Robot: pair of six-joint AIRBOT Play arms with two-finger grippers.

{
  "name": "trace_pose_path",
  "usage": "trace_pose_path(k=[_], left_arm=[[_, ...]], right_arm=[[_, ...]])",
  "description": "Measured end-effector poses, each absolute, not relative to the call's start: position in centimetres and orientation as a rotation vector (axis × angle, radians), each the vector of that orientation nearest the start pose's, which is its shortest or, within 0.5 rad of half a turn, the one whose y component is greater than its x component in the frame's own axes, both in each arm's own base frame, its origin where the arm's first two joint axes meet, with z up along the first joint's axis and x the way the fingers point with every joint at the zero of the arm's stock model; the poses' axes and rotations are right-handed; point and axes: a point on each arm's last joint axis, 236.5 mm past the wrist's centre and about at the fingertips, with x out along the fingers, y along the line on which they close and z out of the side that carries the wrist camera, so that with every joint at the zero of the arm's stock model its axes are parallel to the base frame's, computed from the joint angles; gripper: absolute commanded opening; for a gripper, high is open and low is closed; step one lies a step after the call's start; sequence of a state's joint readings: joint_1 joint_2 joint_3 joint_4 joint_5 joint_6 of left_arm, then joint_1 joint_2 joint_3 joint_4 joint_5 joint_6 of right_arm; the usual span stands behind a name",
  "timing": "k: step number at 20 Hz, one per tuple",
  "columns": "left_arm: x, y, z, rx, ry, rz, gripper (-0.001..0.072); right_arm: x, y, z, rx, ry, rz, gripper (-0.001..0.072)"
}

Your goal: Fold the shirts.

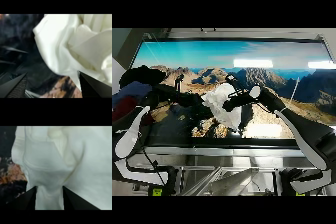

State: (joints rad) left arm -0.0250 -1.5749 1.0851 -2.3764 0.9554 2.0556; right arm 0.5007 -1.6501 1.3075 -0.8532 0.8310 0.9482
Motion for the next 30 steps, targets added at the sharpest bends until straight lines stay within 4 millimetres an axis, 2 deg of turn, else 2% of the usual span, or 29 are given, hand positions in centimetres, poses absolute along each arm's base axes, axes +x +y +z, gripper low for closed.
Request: trace_pose_path(k=[1, 2, 3, 4, 5, 6, 7, 12, 15, 17, 18, 20, 23, 24, 25, 26, 27, 30], left_arm=[[41.6, -15.5, -6.9, -0.415, 1.231, -0.534, 0.0702], [41.8, -16.2, -7.0, -0.406, 1.223, -0.544, 0.0701], [41.9, -17.0, -7.3, -0.388, 1.222, -0.558, 0.0630], [42.0, -17.6, -7.7, -0.378, 1.226, -0.564, 0.0457], [42.1, -18.0, -8.2, -0.370, 1.231, -0.568, 0.0286], [42.1, -18.4, -8.6, -0.366, 1.239, -0.574, 0.0159], [42.2, -18.7, -9.0, -0.361, 1.247, -0.581, 0.0104], [42.7, -19.8, -9.1, -0.355, 1.263, -0.618, 0.0103], [42.9, -20.0, -8.6, -0.350, 1.261, -0.632, 0.0102], [43.0, -19.9, -8.5, -0.350, 1.263, -0.637, 0.0013], [43.0, -19.9, -8.5, -0.348, 1.264, -0.640, 0.0013], [42.9, -19.9, -8.4, -0.349, 1.266, -0.643, 0.0013], [42.9, -19.9, -8.4, -0.348, 1.267, -0.644, 0.0013], [42.9, -19.9, -8.4, -0.349, 1.267, -0.644, 0.0013], [42.9, -19.9, -8.4, -0.351, 1.269, -0.644, 0.0013], [42.9, -19.8, -8.4, -0.353, 1.271, -0.643, 0.0012], [42.9, -19.8, -8.4, -0.353, 1.271, -0.643, 0.0012], [43.2, -19.3, -7.9, -0.359, 1.258, -0.634, 0.0012]], right_arm=[[38.6, 34.3, -3.3, -0.083, 1.026, 0.969, 0.0368], [38.7, 34.5, -3.2, -0.093, 1.020, 0.975, 0.0442], [38.8, 34.7, -3.0, -0.098, 1.016, 0.983, 0.0664], [38.7, 34.9, -2.8, -0.105, 1.016, 0.994, 0.0716], [38.6, 35.0, -2.7, -0.110, 1.018, 1.003, 0.0716], [38.5, 35.1, -2.6, -0.115, 1.022, 1.012, 0.0716], [38.4, 35.1, -2.5, -0.125, 1.019, 1.019, 0.0716], [38.8, 35.3, -1.9, -0.143, 0.987, 1.030, 0.0716], [38.6, 35.6, -0.3, -0.145, 0.960, 1.049, 0.0717], [38.9, 35.7, 0.9, -0.164, 0.914, 1.054, 0.0718], [39.3, 35.7, 1.2, -0.168, 0.890, 1.049, 0.0718], [40.2, 36.0, 0.8, -0.182, 0.858, 1.034, 0.0716], [41.7, 36.1, -1.1, -0.188, 0.846, 0.996, 0.0712], [41.9, 36.2, -1.8, -0.182, 0.852, 0.988, 0.0612], [41.9, 36.4, -2.4, -0.169, 0.858, 0.985, 0.0296], [41.9, 36.7, -2.7, -0.158, 0.862, 0.985, 0.0086], [41.9, 37.0, -2.8, -0.153, 0.860, 0.986, 0.0017], [42.3, 37.4, -1.6, -0.164, 0.820, 0.994, 0.0018]])
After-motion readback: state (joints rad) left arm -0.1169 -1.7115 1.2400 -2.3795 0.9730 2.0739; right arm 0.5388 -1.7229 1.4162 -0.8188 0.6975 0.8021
